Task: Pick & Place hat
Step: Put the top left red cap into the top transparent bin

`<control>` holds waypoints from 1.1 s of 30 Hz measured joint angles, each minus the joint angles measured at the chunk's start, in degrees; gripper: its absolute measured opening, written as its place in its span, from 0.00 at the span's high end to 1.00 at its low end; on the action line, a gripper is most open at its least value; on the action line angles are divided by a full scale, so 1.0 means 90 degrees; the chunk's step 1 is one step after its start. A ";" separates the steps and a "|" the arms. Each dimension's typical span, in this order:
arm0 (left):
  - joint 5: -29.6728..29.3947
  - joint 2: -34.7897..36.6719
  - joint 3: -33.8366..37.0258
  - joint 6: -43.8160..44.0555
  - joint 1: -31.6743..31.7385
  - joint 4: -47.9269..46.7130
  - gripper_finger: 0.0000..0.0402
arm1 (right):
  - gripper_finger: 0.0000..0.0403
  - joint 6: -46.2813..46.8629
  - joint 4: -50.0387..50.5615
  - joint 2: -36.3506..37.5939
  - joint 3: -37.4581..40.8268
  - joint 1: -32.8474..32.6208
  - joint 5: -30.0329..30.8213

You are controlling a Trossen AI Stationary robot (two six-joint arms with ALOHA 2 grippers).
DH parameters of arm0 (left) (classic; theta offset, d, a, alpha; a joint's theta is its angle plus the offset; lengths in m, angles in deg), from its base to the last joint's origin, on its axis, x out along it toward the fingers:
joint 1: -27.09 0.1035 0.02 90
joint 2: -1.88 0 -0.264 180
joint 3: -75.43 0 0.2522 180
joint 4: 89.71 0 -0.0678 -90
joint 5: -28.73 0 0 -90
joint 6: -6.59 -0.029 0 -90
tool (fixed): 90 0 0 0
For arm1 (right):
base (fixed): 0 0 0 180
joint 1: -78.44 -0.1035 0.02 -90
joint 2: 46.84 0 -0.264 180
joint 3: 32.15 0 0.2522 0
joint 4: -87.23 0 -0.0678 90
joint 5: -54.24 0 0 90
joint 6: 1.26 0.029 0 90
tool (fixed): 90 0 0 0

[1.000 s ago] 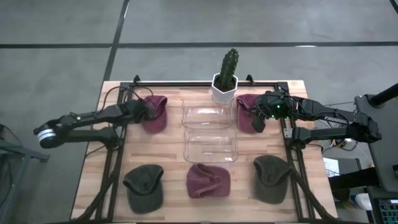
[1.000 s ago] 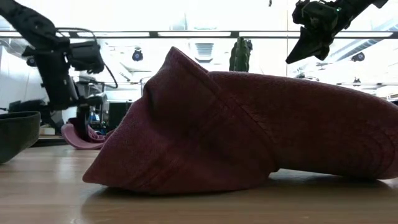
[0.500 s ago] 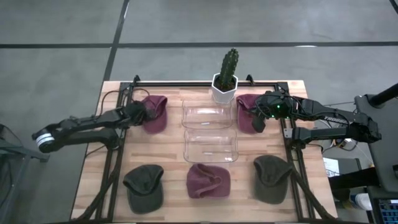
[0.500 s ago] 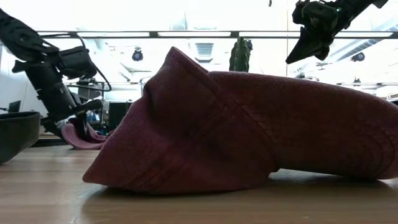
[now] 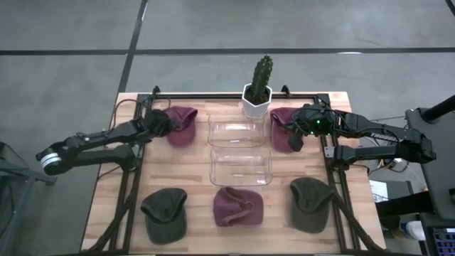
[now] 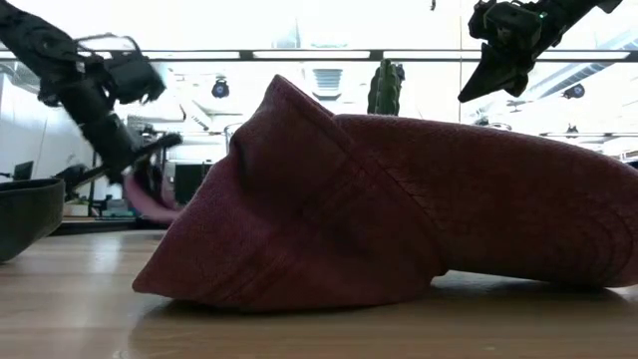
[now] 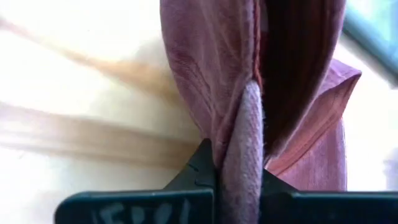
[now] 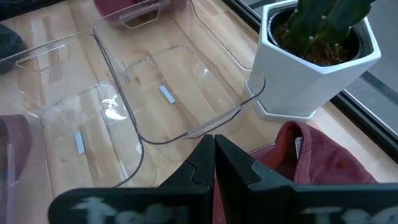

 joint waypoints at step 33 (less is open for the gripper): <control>-0.2883 -0.1596 -0.3317 -0.1566 -0.4024 0.2296 0.99 | 0.98 0.0900 -0.4447 -0.1341 0.0001 -0.0054 -0.2334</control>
